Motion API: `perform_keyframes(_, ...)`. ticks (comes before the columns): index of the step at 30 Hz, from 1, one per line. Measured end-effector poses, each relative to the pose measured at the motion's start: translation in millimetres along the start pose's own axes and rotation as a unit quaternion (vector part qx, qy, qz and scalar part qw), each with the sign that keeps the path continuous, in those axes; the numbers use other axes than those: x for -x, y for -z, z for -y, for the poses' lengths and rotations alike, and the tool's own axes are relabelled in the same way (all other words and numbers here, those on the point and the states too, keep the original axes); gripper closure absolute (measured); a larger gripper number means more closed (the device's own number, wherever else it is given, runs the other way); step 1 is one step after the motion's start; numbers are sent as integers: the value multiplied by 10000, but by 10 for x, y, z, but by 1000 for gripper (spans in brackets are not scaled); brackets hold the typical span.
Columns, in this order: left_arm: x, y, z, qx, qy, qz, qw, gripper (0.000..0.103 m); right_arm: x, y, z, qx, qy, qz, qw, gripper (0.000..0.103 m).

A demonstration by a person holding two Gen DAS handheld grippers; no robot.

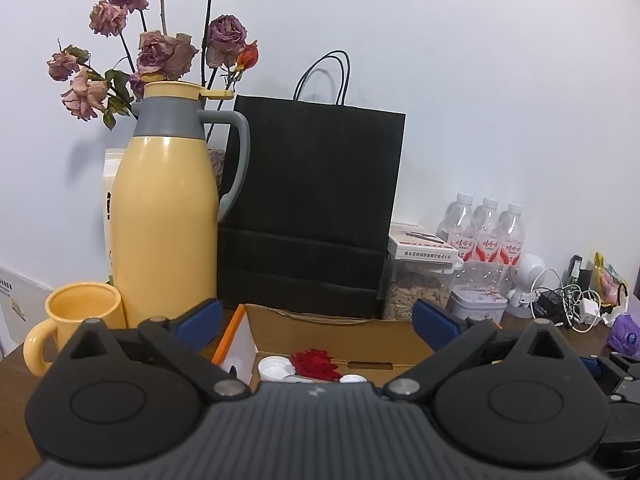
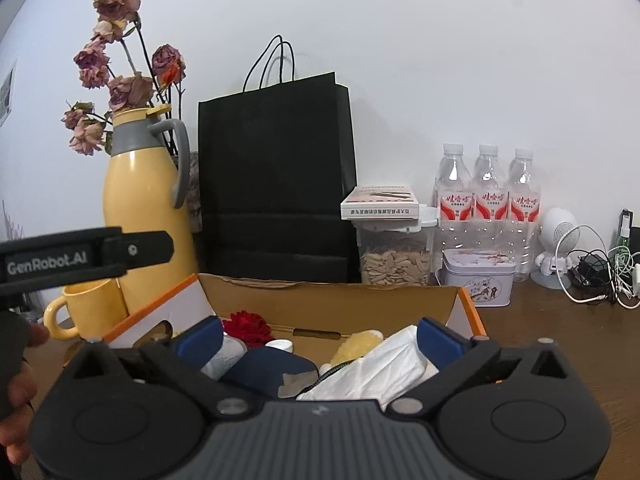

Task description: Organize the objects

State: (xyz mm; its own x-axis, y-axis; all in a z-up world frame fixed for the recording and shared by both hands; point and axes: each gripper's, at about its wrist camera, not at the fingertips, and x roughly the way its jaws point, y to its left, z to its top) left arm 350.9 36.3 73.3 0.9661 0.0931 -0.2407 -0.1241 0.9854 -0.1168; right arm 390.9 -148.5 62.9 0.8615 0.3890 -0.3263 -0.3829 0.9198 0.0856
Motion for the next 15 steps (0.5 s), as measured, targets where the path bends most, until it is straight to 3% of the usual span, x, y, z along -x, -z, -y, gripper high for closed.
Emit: perform_keyframes(15, 521, -131, -131, -92, 228, -111, 9996, 0, 602, -119, -78, -69, -33, 319, 9995, 0)
